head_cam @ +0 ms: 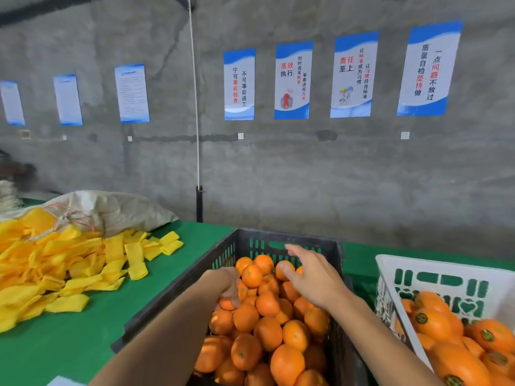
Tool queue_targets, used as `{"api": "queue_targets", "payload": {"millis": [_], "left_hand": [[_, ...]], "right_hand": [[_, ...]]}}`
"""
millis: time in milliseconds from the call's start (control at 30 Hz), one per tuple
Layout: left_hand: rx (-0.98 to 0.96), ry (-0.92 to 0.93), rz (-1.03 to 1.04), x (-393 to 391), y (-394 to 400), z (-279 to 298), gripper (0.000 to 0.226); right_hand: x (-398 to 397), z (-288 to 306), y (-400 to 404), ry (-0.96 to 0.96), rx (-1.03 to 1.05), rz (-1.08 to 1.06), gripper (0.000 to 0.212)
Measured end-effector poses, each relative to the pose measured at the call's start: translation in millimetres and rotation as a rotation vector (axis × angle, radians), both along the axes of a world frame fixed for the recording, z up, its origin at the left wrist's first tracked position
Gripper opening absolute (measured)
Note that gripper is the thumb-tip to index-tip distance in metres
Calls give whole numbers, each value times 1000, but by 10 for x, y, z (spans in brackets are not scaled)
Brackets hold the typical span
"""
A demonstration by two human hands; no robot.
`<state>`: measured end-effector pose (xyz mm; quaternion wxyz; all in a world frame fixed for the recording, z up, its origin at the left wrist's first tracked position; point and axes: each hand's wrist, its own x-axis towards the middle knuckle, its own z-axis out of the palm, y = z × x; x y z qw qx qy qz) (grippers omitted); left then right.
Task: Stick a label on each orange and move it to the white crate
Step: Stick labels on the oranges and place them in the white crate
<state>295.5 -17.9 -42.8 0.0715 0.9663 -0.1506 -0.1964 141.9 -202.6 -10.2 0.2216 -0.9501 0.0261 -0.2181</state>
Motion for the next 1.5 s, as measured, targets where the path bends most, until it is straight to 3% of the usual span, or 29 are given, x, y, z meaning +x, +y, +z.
{"api": "queue_targets", "payload": {"millis": [133, 233, 300, 400, 533, 733, 833, 1033, 1200, 1300, 1367, 1433, 1500], "left_hand": [[-203, -101, -63, -286, 51, 347, 69], [-437, -344, -259, -727, 161, 665, 61], [-632, -369, -352, -1124, 258, 782, 56], [-731, -510, -497, -1802, 311, 838, 57], [-802, -659, -590, -2625, 238, 687, 62], [-1058, -845, -611, -3645, 123, -106, 66], [-1128, -714, -582, -3994, 89, -682, 74], [-1024, -410, -507, -4299, 25, -1832, 63], [-985, -291, -474, -4291, 43, -2118, 59], [-1077, -185, -391, -4261, 53, -2198, 61], [-1244, -13, -220, -4267, 54, -2244, 57], [-1374, 120, -46, -4242, 71, -2272, 51], [-1443, 174, 63, -4199, 93, -2291, 43]], "right_hand": [[-277, 126, 81, -34, 15, 10, 57], [-627, 295, 175, -77, 43, 40, 57], [-934, 420, 260, -105, 63, 55, 54], [-1469, 472, 403, -172, 44, 40, 43], [-2269, 252, 545, -255, -72, -75, 42], [-3260, -350, 561, -525, 52, -23, 42], [-3580, -901, 565, -490, 71, -44, 42], [-3929, -1990, 671, -133, 259, -189, 42], [-3953, -2244, 696, -44, 335, -226, 41], [-4040, -2294, 703, 44, 337, -183, 40], [-4125, -2359, 726, 156, 276, -127, 47], [-4154, -2403, 788, 239, 81, -80, 61], [-4131, -2409, 849, 206, -98, -67, 62]]}}
